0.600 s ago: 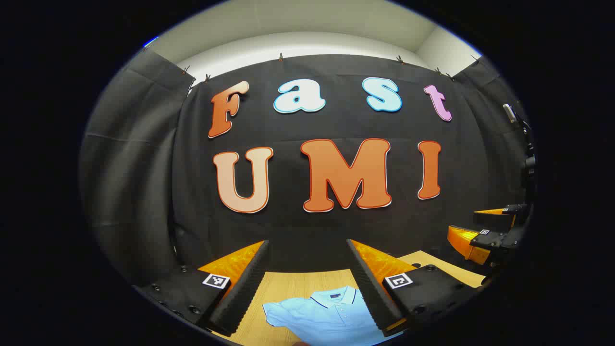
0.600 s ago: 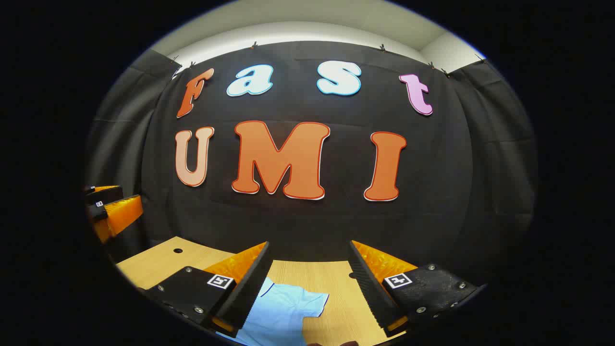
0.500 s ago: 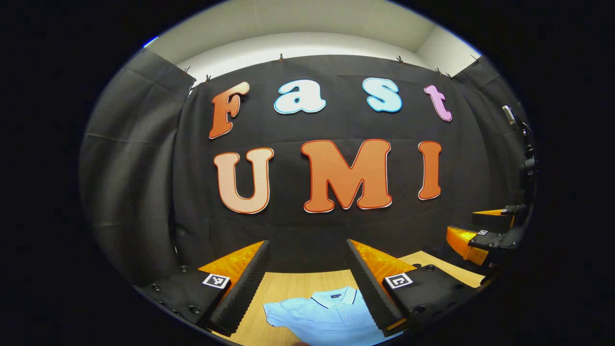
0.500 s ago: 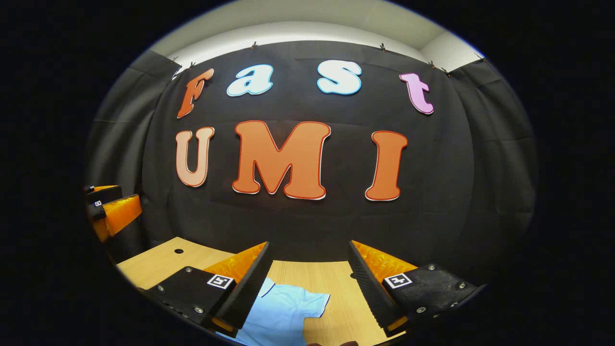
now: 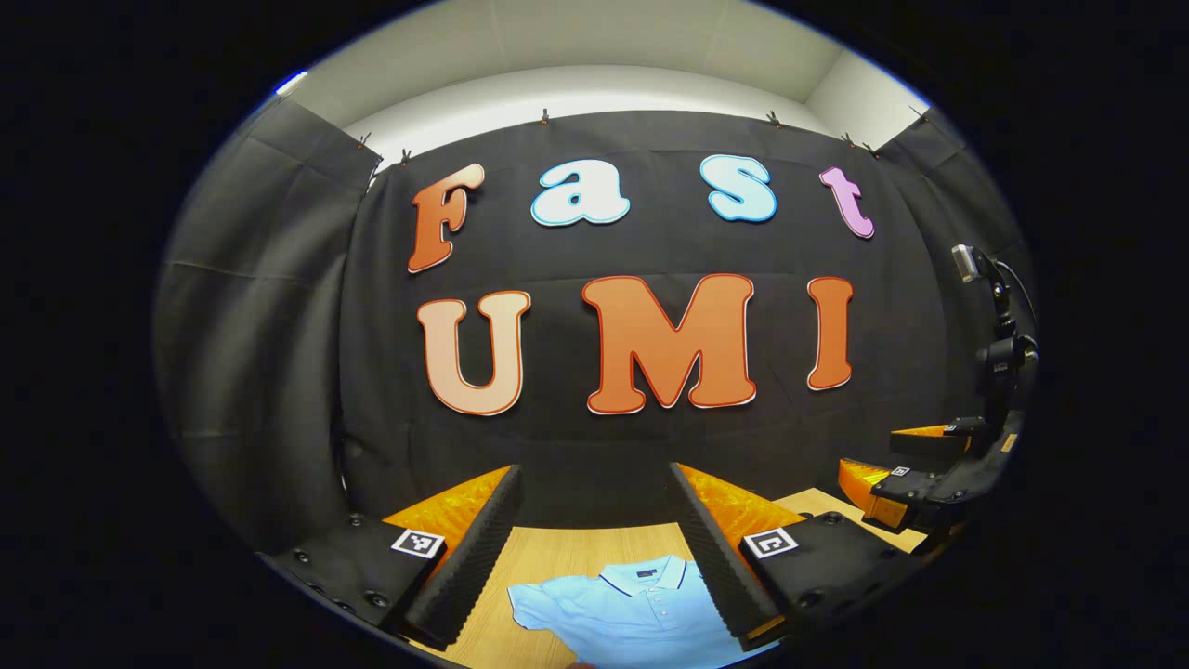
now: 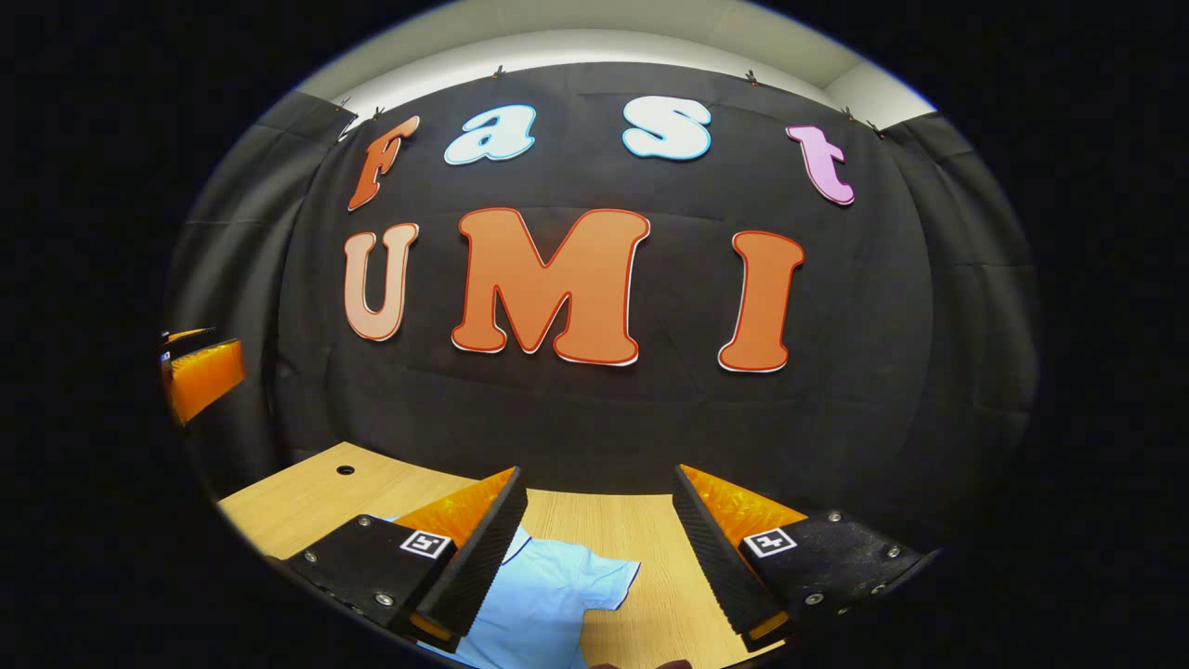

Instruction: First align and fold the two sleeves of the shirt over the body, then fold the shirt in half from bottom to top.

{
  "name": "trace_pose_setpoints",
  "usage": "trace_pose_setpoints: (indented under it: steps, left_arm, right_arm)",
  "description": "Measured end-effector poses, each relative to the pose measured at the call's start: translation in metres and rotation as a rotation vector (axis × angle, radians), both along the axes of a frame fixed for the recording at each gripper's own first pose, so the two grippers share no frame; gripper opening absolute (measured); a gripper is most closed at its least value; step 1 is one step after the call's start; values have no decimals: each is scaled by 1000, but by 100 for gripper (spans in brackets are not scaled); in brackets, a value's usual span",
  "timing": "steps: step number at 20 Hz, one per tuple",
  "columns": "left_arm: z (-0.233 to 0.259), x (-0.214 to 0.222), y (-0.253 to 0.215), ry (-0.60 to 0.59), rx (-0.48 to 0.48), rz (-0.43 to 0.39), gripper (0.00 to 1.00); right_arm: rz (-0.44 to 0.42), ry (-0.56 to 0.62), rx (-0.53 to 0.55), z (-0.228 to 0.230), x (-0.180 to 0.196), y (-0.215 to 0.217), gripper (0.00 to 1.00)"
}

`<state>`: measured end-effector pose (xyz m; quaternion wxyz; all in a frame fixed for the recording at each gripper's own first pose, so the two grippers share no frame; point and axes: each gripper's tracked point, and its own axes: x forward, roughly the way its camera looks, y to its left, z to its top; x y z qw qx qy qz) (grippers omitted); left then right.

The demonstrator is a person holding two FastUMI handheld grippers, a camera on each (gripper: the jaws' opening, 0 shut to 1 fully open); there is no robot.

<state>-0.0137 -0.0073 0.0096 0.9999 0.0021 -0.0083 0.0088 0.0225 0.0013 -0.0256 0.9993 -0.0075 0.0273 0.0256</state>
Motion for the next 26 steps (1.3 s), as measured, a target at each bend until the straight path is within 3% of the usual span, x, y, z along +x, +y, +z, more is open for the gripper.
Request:
trace_pose_setpoints:
  steps: [4, 9, 14, 21, 26]
  left_arm:
    - [0, -6, -3, -2, 2, 8, 100]
    - [1, -17, -1, 1, 20, 40, 100]
    - [-5, -25, 8, 25, 25, 95, 100]
    - [-24, -25, 23, 84, 14, 189, 100]
    - [-36, -19, 30, 124, 20, 238, 100]
  right_arm:
    - [17, 25, -14, -10, 10, 0, 98]
    - [3, 137, -93, -42, 33, -14, 98]
    - [37, 222, -86, -67, 59, -15, 98]
    - [120, 533, -73, -146, 86, -2, 98]
    - [121, 724, -42, -199, 103, -4, 94]
